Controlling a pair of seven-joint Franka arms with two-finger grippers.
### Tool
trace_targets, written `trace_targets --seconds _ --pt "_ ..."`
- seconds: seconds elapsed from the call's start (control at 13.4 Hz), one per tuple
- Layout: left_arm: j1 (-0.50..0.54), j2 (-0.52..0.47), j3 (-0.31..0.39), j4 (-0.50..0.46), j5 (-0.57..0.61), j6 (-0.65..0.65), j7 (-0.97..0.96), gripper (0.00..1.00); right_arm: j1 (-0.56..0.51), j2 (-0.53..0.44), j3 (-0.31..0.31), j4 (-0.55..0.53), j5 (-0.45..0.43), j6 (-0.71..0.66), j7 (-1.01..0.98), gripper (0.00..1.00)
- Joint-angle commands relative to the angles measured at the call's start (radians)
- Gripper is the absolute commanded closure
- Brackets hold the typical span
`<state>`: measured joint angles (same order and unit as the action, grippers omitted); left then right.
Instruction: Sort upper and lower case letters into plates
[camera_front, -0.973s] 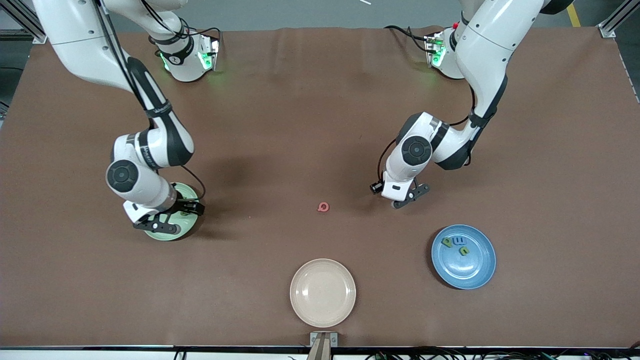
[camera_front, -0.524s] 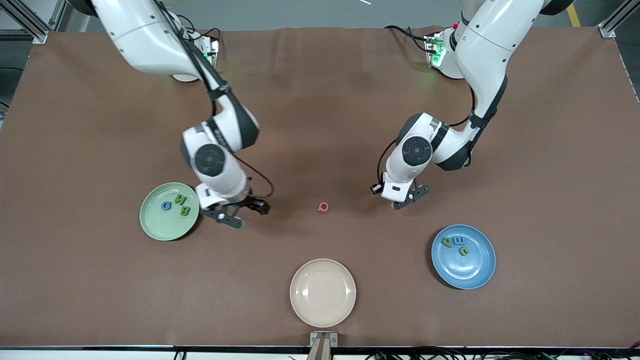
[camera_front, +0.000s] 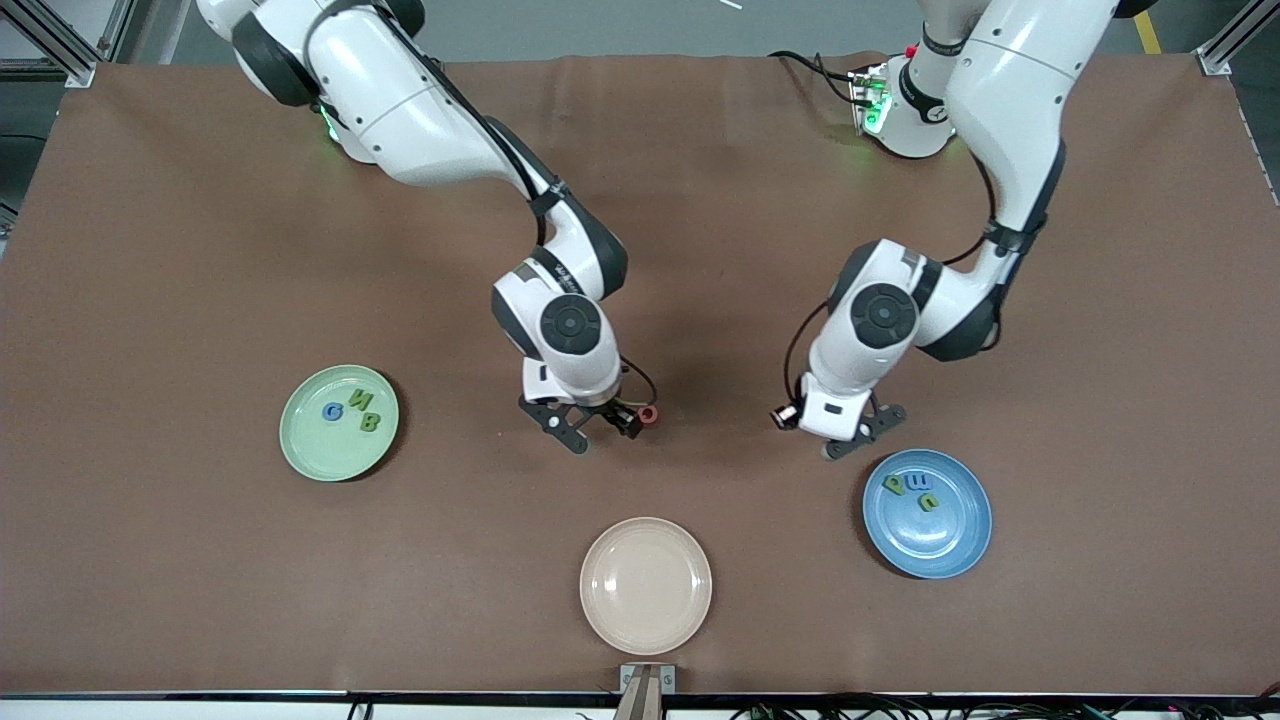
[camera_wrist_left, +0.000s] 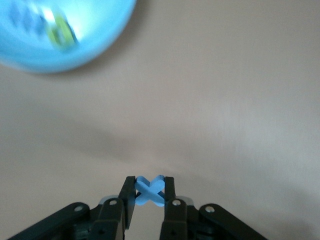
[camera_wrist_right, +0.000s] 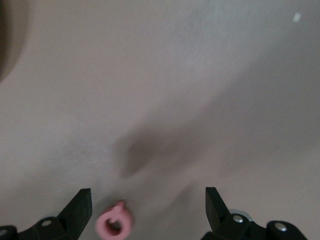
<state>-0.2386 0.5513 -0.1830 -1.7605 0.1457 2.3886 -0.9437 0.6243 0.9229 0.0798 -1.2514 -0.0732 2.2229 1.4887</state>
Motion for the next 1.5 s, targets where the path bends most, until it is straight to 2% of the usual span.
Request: trace_targets --seconds 0.0,0.45,0.6,0.82,0.97,1.05,1.12,1.2,1.27,1.35,1.42 --pt "0.074 0.007 0.002 0.052 0.029 -0.046 0.176 1.0 0.035 0.085 -0.012 0.127 -0.005 -0.029 0.137 0.0" --pt "0.257 0.044 0.002 0.056 0.029 -0.034 0.67 0.99 0.081 0.134 -0.02 0.168 -0.011 -0.017 0.334 0.0" --pt "0.271 0.076 0.002 0.079 0.031 -0.031 0.721 0.98 0.084 0.142 -0.02 0.173 -0.011 -0.012 0.344 0.09" --pt "0.33 0.113 -0.001 0.104 0.113 -0.023 0.804 0.94 0.086 0.146 -0.02 0.171 -0.011 -0.012 0.341 0.52" --pt "0.334 0.122 -0.001 0.107 0.114 -0.022 0.819 0.92 0.084 0.146 -0.02 0.17 -0.013 -0.015 0.335 0.88" --pt "0.329 0.139 -0.001 0.13 0.115 -0.02 0.819 0.92 0.078 0.145 -0.02 0.171 -0.013 -0.017 0.331 0.99" --pt "0.326 0.156 -0.001 0.15 0.115 -0.02 0.821 0.9 0.069 0.142 -0.02 0.17 -0.013 -0.025 0.318 1.0" --pt "0.325 0.163 -0.001 0.154 0.115 -0.013 0.824 0.76 0.057 0.133 -0.02 0.167 -0.011 -0.043 0.273 1.0" --pt "0.326 0.163 -0.001 0.154 0.114 0.003 0.823 0.31 0.028 0.11 -0.017 0.167 -0.005 -0.101 0.192 1.0" --pt "0.328 0.157 -0.003 0.151 0.107 0.006 0.816 0.0 -0.012 0.082 -0.009 0.167 0.007 -0.153 0.094 1.0" --pt "0.329 0.151 -0.009 0.15 0.106 0.006 0.812 0.0 -0.047 0.053 -0.008 0.159 0.009 -0.198 0.005 1.0"
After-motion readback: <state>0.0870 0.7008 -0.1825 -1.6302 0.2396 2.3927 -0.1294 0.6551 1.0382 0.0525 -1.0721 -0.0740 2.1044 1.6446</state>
